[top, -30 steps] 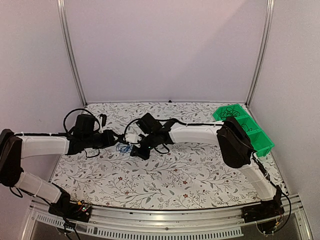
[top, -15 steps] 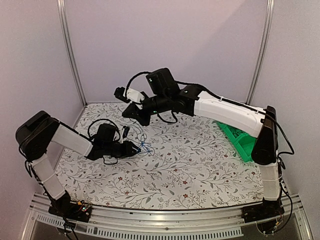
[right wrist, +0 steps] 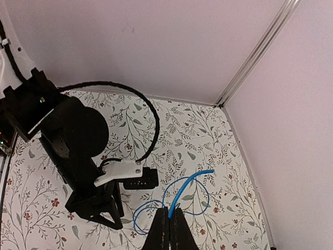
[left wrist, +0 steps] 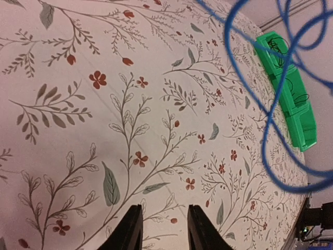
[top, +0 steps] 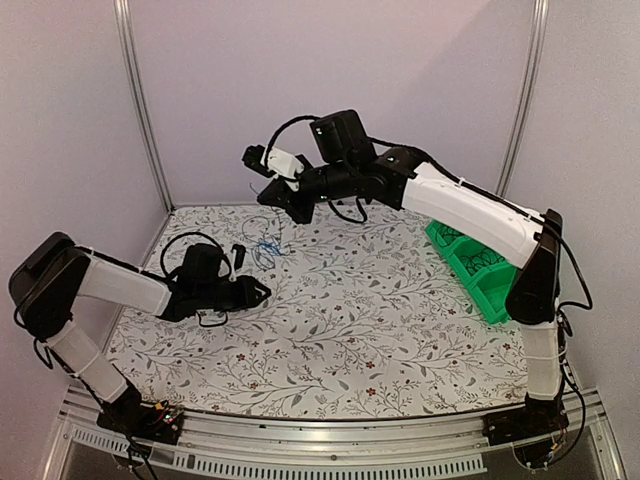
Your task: Untangle the cables
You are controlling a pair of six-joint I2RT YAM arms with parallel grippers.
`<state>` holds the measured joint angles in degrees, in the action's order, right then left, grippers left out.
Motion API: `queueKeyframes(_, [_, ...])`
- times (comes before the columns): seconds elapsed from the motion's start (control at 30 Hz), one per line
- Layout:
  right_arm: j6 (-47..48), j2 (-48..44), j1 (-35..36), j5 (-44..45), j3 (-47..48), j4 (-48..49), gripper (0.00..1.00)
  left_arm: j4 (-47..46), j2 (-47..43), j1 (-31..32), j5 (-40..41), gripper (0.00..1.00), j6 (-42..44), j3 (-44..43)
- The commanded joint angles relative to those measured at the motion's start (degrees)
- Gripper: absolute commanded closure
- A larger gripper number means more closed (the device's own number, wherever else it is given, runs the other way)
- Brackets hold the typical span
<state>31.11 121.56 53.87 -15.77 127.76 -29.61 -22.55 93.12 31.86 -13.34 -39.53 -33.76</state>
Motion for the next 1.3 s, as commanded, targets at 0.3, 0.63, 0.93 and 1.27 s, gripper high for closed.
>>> queueKeyframes(0.3, [-2.86,-0.31,-1.01,-2.42,-9.51,4.83,1.00,12.57,-16.73,0.18,4.77,0.53,-1.99,0.75])
queueKeyframes(0.63, [-4.08,0.08,-0.93,-3.82,-10.33,5.39,1.00,14.14,-3.80,0.55,-1.76,0.52,-8.62,-4.31])
queueKeyframes(0.93, [-4.37,-0.47,-0.89,-4.35,-9.55,4.98,1.00,6.94,8.40,0.50,-5.43,0.58,-11.02,-8.13])
queueKeyframes(1.27, [-4.27,-2.06,-0.95,-4.51,-8.01,3.87,1.00,6.51,21.78,0.41,-4.78,0.82,-6.93,-17.08])
